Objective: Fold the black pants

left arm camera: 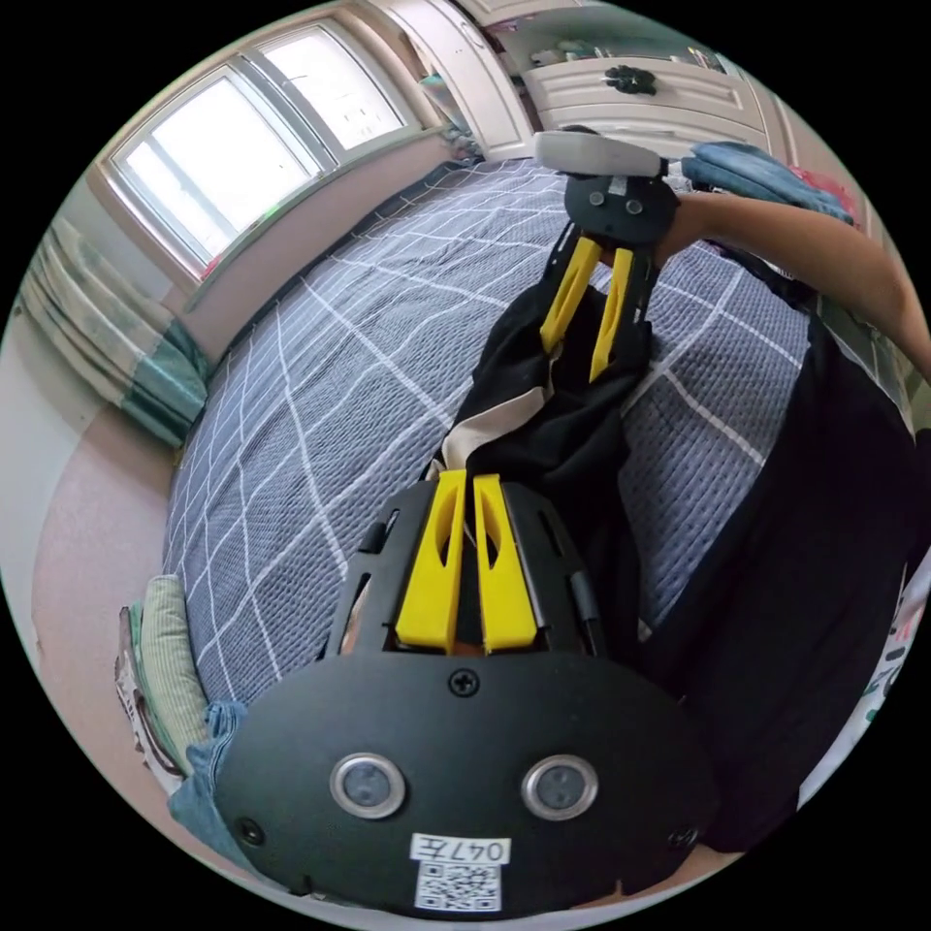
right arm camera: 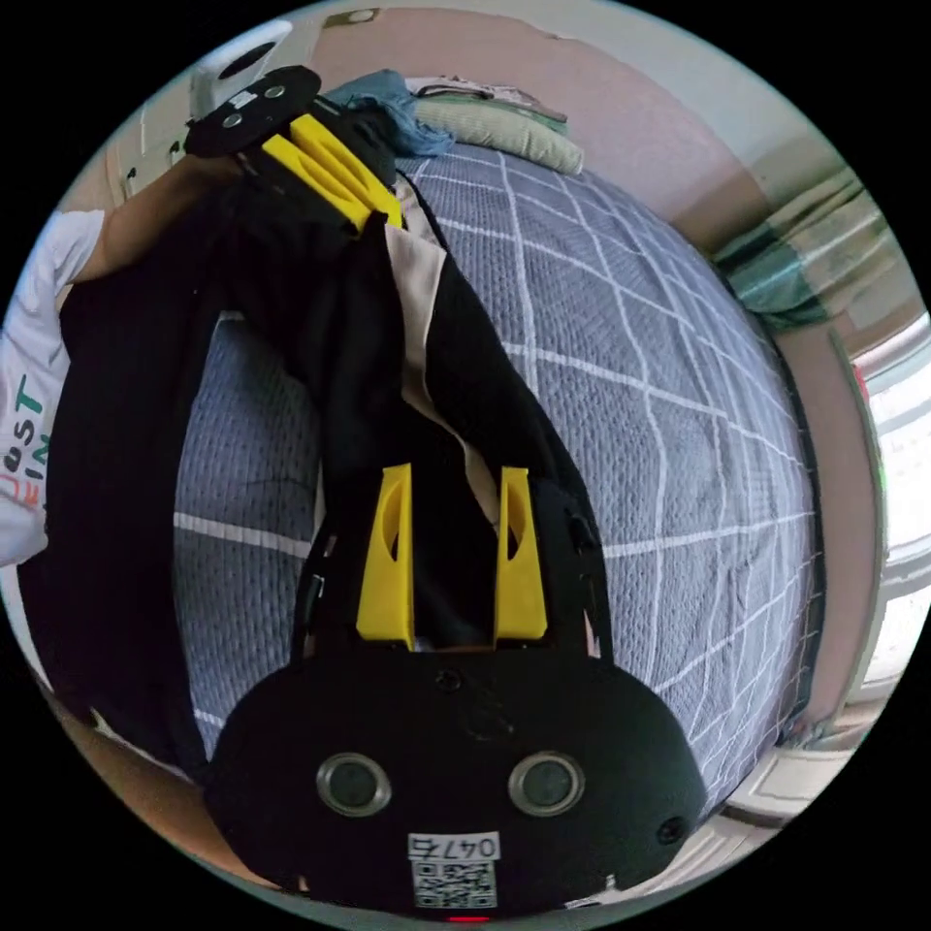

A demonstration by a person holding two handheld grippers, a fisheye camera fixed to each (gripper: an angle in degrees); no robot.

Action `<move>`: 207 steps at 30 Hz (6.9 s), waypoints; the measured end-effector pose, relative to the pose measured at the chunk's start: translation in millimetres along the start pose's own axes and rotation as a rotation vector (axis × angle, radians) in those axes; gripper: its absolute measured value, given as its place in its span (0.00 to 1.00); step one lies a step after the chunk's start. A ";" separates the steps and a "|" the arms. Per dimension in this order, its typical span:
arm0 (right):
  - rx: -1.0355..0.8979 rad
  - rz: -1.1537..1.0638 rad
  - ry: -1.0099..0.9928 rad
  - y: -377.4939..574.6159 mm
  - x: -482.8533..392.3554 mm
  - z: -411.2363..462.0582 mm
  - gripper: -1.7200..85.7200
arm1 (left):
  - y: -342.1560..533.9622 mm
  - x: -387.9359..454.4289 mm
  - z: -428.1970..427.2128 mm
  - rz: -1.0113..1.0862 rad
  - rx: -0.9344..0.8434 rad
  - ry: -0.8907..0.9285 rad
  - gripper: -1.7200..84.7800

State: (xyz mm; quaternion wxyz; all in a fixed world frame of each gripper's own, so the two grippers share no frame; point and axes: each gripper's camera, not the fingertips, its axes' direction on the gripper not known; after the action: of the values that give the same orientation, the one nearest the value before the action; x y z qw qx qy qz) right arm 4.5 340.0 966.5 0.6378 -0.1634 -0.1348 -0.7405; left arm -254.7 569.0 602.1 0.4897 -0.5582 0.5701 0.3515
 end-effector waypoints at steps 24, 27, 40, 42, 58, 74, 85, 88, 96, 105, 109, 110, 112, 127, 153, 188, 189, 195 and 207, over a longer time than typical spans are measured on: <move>-0.002 0.041 0.269 -8.2 -22.4 -2.2 0.08 | 39.1 -34.7 8.5 -0.112 0.092 0.040 0.02; -0.001 0.020 0.275 -14.9 -22.0 -5.6 0.09 | 46.6 -38.7 10.8 -0.129 0.122 0.054 0.02; 0.028 -0.051 0.207 -33.0 -38.8 -21.4 0.03 | 64.3 -51.0 14.1 -0.144 0.143 0.056 0.02; 0.004 -0.060 0.222 -34.0 -45.1 -21.2 0.04 | 66.2 -52.2 13.2 -0.148 0.146 0.055 0.02; -0.019 -0.131 0.316 -41.2 -85.9 -38.3 0.03 | 79.1 -58.1 4.9 -0.145 0.141 0.062 0.02; -0.014 -0.208 0.254 -56.3 -112.6 -59.7 0.03 | 93.7 -60.1 -17.5 -0.140 0.141 0.075 0.02; 0.025 -0.218 0.297 -12.9 -156.5 -108.3 0.02 | 107.1 -60.5 -44.2 -0.154 0.164 0.064 0.01; 0.056 -0.173 0.325 9.8 -176.0 -140.6 0.02 | 110.7 -60.3 -62.7 -0.160 0.207 0.063 0.01; 0.116 -0.012 0.370 66.7 -226.4 -239.3 0.02 | 104.9 -32.7 -140.9 -0.052 0.352 0.057 0.01; 0.229 0.102 0.256 101.6 -291.7 -317.3 0.02 | 110.5 -23.3 -239.3 0.034 0.401 0.109 0.01; 0.245 0.134 0.221 110.3 -318.9 -337.1 0.02 | 124.0 -23.8 -268.9 0.026 0.430 0.181 0.01; 0.242 0.139 0.215 111.0 -321.6 -338.1 0.02 | 126.9 -23.1 -273.9 0.024 0.431 0.198 0.02; 0.251 0.146 0.182 113.8 -332.7 -341.3 0.02 | 131.2 -20.6 -279.4 0.023 0.425 0.213 0.02; 0.111 0.216 0.256 102.8 -493.3 -238.9 0.06 | 247.5 40.0 -232.5 -0.083 0.109 0.343 0.01; -0.062 0.134 0.359 27.6 -479.3 -246.2 0.02 | 257.1 52.3 -232.0 -0.087 0.041 0.239 0.01; -0.077 -0.099 0.087 -14.7 -401.7 -215.2 0.02 | 245.5 53.3 -209.0 -0.032 -0.043 0.267 0.01; -0.084 -0.102 0.083 -15.5 -399.7 -213.9 0.02 | 245.0 53.1 -208.8 -0.032 -0.043 0.267 0.01; 0.025 -0.040 0.116 -7.1 -399.2 -239.6 0.02 | 240.6 50.1 -206.5 -0.038 -0.038 0.275 0.01; 0.083 -0.024 0.005 16.4 -389.6 -217.6 0.04 | 226.2 48.7 -198.7 -0.036 -0.044 0.291 0.01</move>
State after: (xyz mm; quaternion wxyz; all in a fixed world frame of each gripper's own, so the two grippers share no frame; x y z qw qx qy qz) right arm 57.3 599.6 607.0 0.6353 -0.1331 -0.1660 -0.7423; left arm -504.4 395.8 577.0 0.3958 -0.6240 0.6172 0.2703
